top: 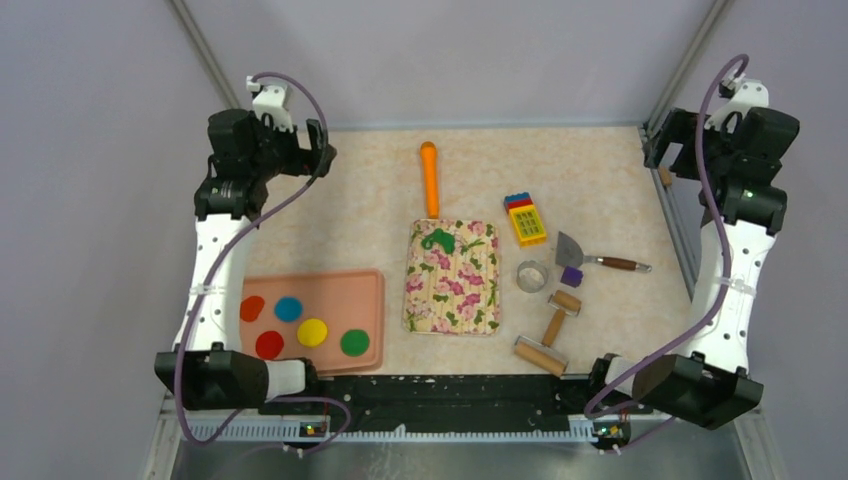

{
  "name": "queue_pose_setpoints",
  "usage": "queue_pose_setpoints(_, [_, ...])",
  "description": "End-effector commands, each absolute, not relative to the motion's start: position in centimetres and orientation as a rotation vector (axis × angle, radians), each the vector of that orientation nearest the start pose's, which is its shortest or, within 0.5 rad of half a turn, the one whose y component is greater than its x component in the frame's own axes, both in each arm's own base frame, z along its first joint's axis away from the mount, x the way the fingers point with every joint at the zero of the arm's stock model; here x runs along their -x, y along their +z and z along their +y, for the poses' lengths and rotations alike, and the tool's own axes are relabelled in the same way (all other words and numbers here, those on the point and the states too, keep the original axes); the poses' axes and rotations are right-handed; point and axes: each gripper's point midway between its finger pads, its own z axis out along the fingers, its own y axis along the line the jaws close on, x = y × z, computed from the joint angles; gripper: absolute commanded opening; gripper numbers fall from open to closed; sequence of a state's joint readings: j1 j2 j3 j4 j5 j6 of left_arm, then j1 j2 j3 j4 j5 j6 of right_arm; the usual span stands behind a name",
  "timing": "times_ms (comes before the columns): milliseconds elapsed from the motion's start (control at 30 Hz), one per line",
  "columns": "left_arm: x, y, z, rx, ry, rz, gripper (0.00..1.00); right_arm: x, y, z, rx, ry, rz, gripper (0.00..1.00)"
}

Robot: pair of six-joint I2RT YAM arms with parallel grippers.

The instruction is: Roll out the dumpling wrappers from the dough

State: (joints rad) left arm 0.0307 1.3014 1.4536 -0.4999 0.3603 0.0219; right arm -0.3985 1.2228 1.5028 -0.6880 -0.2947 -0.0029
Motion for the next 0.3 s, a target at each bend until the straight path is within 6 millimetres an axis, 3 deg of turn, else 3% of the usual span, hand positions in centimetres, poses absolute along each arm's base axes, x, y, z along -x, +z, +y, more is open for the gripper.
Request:
queue_pose_setpoints(0, [-38.7,37.1,-4.7,-0.226,-0.279,1.811,0.99,-36.0,38.6,-6.2,-0.131,0.086,1.855,0.96])
queue_pose_setpoints(267, [-38.0,35.6,-4.8,-0.225,-0.297,1.83,0.99,-35.8,37.6,-4.8,-0.128,0.112,1.866,0.96])
